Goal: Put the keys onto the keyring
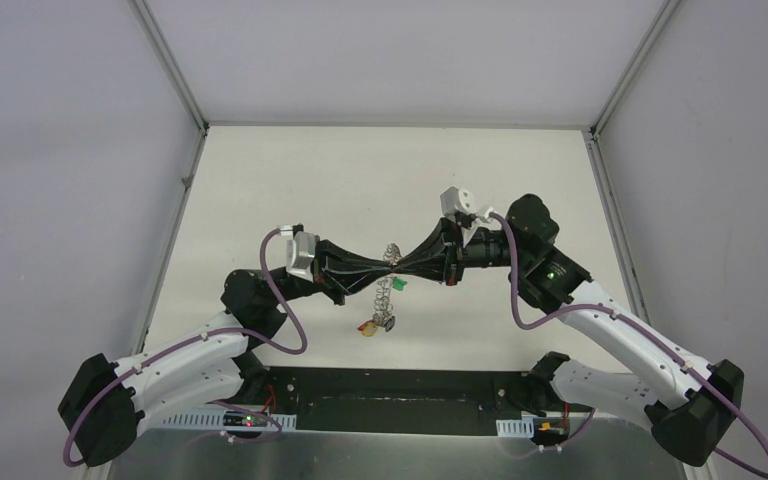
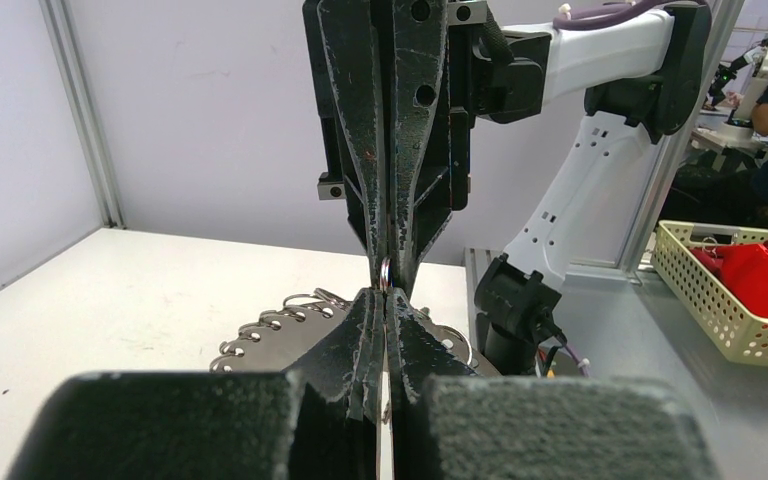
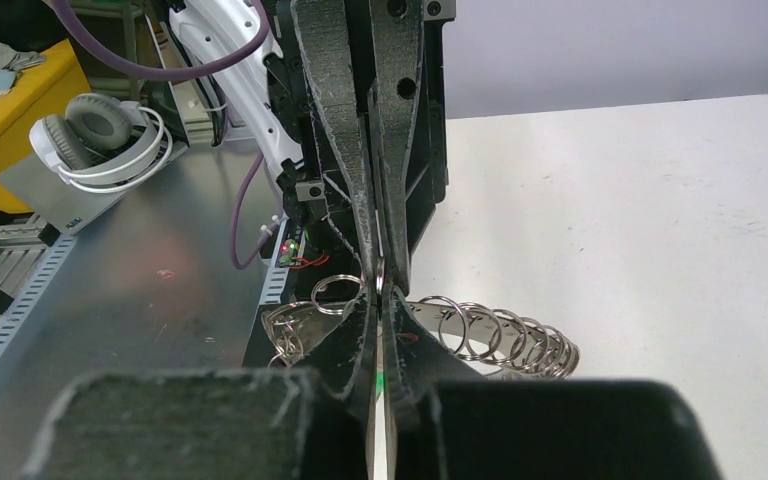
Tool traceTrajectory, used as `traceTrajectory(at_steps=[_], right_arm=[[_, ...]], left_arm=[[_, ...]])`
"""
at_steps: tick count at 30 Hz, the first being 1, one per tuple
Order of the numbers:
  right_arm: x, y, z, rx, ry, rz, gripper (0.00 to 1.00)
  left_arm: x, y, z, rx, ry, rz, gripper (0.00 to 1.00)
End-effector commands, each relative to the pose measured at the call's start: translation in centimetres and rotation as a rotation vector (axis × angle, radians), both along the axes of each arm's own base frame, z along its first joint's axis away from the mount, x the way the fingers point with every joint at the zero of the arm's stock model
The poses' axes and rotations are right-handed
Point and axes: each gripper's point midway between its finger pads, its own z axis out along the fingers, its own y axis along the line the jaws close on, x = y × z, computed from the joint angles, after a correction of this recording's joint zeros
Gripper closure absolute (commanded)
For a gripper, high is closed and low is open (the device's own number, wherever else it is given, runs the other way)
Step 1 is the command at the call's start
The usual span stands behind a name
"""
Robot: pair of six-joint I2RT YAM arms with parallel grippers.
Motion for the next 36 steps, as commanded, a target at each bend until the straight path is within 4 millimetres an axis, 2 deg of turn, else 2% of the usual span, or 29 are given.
traceTrajectory(at_steps=[1,3,6,11,14,22,32,36], right_arm=[[-0.3,0.0,1.4,0.034,-0.031,0.003,1.0],[-0.2,-0.1,1.1,0.014,-0.02,-0.008,1.0],[0.0,-0.3,0.3,-0.042,-0.001,-0.027,1.0],[0.2,-0.8,-2.0,-0.168,0.035,-0.039,1.0],[0.2,-1.1,-2.9,-0.24,0.057,-0.029,1.0],[0.1,-1.9,-5.0,-0.439,0.133,0.005,1.0],[0.2,-1.8,-5.3,-0.509,0.199,0.027,1.0],[0.1,-1.6,-5.2,-0.496,0.206,0.034,1.0]], left_arm=[[-0.8,0.6,1.5,-0.053,-0.045,-0.004,1.0],[-0.8,0.6,1.3,-0.044,-0.043,-0.001,0.98],[-0.8,0.8,0.9,-0.014,-0.035,0.014,0.81],[-0.1,1.3,-0.7,0.093,-0.005,0.086,0.64],[0.3,1.4,-2.8,0.238,0.007,0.116,0.6],[-0.1,0.5,-5.3,0.461,0.016,0.045,0.53],[-0.8,-2.5,-5.9,0.471,0.056,-0.153,0.72],[-0.7,-2.9,-5.7,0.438,0.063,-0.156,0.74]])
